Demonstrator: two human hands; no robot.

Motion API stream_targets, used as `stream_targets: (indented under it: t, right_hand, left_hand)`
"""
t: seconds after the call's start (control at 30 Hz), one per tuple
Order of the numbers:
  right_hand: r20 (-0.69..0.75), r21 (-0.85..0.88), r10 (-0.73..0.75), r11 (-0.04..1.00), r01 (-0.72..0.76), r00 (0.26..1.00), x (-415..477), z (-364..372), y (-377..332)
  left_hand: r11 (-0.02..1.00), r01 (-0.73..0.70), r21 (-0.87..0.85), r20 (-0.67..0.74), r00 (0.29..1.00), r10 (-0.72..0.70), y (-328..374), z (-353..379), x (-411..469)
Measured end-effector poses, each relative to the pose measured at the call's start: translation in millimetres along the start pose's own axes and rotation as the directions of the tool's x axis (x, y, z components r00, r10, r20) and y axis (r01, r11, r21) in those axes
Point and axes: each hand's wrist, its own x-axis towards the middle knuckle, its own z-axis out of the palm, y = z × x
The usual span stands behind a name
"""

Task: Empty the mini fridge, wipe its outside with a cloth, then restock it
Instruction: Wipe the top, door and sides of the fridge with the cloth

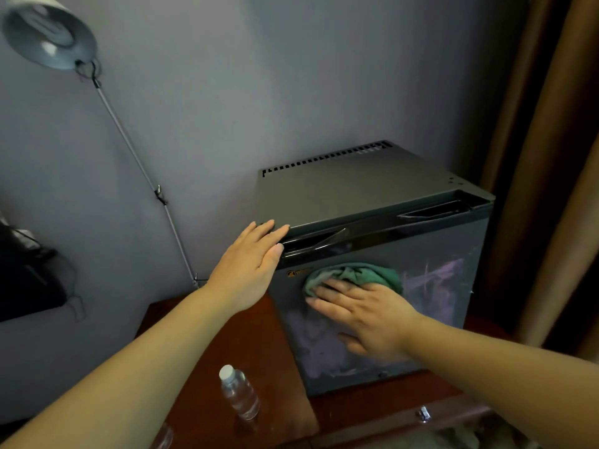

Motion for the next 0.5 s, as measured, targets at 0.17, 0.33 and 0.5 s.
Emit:
stream_targets:
  t: [0.17,0.33,0.5]
  right_hand:
    - [-0.037,0.012,-0.047,0.999,0.048,0.998,-9.9,1.5,14.3]
    - [-0.021,0.004,-0.038,0.999,0.038,0.999,-40.3,-8.4,56.5]
    - [-0.035,-0.014,0.013,1.0,-0.014,0.999,-73.1,-22.4,93.1]
  left_hand:
    - [0.996,0.09,0.028,-0.059,0.994,-0.088,11.9,8.0,-2.7]
    - [0.976,0.175,0.127,-0.112,0.981,-0.161,19.8,13.8,-2.9]
    - [0.938,0.257,0.233,-0.151,0.962,-0.226,37.4,19.3,5.1]
